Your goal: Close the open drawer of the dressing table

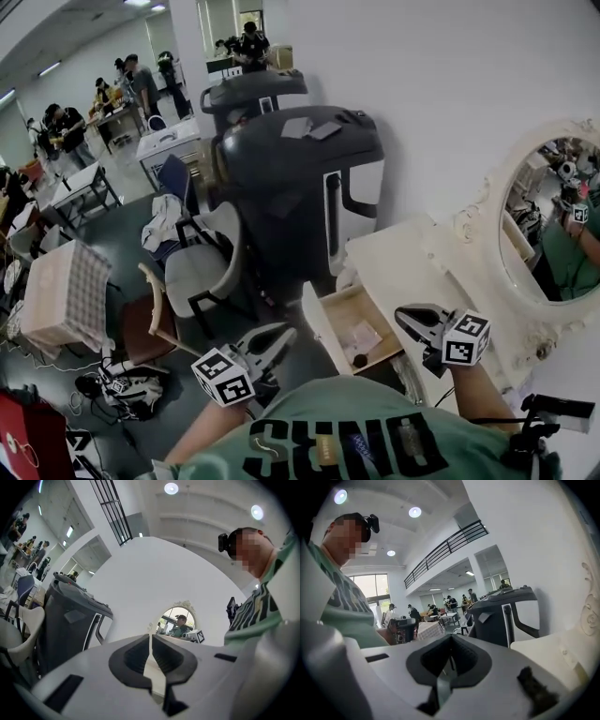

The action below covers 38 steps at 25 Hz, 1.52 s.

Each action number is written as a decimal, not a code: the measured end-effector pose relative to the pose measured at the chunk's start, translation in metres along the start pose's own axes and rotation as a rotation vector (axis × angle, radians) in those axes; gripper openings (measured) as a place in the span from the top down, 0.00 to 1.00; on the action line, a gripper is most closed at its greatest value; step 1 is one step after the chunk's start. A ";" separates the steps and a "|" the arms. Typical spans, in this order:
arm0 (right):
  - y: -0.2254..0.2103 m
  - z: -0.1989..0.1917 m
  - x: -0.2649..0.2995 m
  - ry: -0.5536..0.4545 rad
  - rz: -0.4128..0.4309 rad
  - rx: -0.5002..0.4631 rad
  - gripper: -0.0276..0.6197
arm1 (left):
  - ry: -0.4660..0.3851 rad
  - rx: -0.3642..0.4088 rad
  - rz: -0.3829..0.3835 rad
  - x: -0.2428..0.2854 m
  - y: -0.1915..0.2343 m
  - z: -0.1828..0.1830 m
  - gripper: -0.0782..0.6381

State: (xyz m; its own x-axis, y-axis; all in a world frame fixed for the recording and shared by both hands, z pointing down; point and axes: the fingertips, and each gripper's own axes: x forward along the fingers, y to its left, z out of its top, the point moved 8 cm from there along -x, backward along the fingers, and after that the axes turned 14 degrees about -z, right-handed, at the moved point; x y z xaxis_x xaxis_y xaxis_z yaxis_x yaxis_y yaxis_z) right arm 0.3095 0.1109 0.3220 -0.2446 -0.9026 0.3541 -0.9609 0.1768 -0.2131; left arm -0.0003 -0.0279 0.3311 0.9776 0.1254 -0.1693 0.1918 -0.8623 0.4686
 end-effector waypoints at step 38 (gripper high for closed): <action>0.009 -0.077 0.220 0.444 0.514 -0.657 0.94 | -0.019 -0.084 0.483 -0.028 0.010 -0.096 0.85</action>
State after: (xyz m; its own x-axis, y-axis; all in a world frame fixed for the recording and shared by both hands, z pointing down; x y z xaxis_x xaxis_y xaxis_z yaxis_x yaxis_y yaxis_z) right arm 0.2367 -0.0561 0.4679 -0.5558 -0.4443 0.7026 -0.5689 0.8196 0.0683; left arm -0.0170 0.0069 0.4236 0.9549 -0.2887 0.0695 -0.2762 -0.7771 0.5655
